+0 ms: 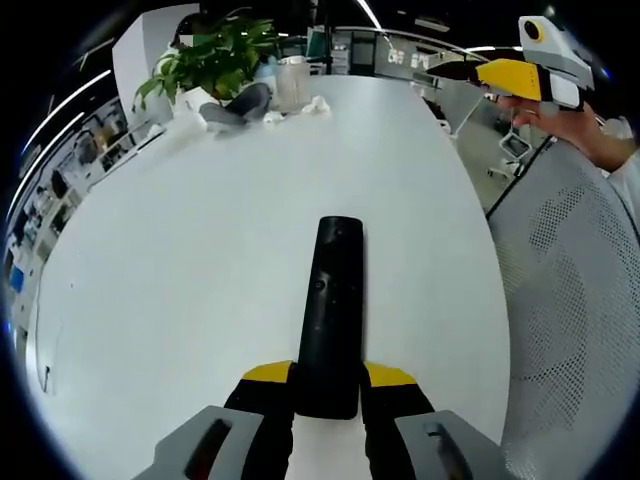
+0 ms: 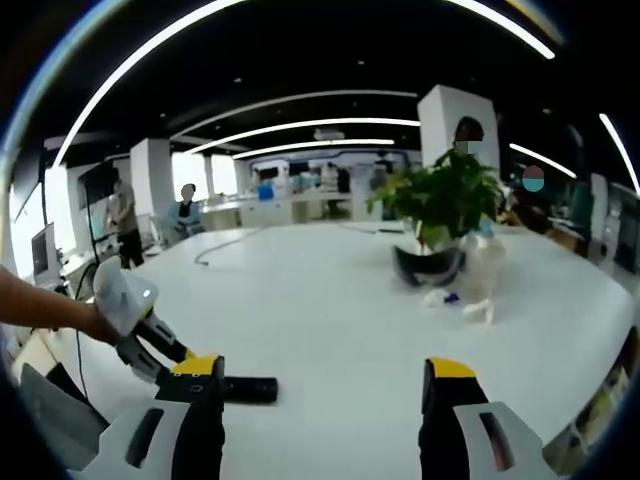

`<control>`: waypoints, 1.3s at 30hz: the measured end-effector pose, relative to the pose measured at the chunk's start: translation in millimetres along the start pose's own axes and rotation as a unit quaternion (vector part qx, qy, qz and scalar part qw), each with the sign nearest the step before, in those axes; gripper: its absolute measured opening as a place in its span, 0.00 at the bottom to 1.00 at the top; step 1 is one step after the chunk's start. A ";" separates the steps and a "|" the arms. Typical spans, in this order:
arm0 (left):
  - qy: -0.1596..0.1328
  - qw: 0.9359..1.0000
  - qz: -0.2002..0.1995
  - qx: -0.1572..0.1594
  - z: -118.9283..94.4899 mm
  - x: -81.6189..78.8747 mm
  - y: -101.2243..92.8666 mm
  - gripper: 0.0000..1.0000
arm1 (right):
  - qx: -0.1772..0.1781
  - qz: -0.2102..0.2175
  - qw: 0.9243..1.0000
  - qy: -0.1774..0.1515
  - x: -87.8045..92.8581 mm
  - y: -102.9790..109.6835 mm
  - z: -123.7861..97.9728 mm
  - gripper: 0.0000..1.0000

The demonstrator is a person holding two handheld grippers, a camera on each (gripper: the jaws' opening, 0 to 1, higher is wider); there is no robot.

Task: Press the specified remote control buttons in sequence, fully releasing each button before pressing the next.

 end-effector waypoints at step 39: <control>0.014 1.000 0.002 0.000 5.5 -7.9 40.5 0.25 | 0.004 -0.001 1.000 0.009 2.5 -0.9 1.0 0.79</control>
Point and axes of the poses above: the point that each gripper's makers call its tool centre point, and the gripper's own axes: z roughly forward along the fingers, y roughly to its left, x roughly out of its underside, the point moved 6 cm from there along -z, roughly backward along the fingers, and after that the axes turned 7 degrees about -y, right-handed, at the moved point
